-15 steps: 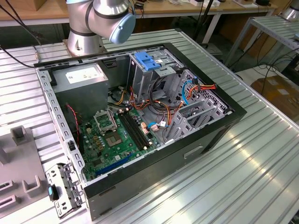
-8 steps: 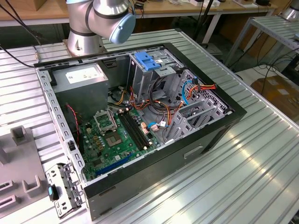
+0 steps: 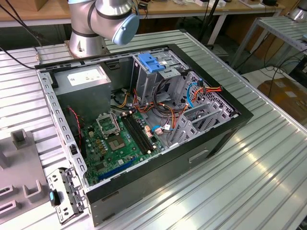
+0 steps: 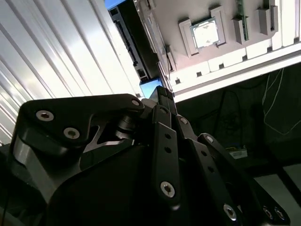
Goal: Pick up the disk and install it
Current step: 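Pick up the disk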
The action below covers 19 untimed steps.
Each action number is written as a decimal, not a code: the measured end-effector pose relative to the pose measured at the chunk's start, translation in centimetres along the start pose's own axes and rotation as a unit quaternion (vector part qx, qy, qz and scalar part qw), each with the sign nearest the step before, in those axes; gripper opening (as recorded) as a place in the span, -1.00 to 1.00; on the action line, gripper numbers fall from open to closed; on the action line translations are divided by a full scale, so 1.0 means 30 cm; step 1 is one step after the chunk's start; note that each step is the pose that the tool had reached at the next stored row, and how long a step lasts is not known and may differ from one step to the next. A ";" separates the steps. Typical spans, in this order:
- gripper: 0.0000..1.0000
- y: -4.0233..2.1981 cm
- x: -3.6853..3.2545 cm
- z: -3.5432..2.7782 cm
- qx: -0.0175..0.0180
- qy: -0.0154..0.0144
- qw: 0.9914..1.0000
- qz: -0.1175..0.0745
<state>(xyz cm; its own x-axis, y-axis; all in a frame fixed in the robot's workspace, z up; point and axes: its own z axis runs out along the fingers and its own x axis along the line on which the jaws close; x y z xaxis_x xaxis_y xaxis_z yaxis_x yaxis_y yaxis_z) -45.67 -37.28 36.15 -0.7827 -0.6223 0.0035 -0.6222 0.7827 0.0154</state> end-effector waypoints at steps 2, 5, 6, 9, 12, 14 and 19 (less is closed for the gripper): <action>-0.79 0.000 0.000 0.000 0.000 0.000 1.000 -0.017; -0.79 0.000 0.000 0.000 0.001 -0.001 0.999 -0.039; -0.79 0.000 0.000 0.000 0.001 -0.001 0.999 -0.051; -0.79 0.000 0.000 0.000 0.002 -0.001 0.996 -0.094; -0.79 0.000 0.000 0.000 0.003 -0.001 0.992 -0.128; -0.79 0.000 0.000 0.000 0.004 -0.002 0.989 -0.151; -0.79 0.000 0.000 0.000 0.005 -0.003 0.985 -0.174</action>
<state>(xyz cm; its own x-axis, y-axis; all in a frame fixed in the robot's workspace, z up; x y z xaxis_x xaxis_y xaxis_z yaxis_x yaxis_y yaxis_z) -45.67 -37.28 36.14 -0.5215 -0.8532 -0.0061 -0.8533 0.5215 0.0045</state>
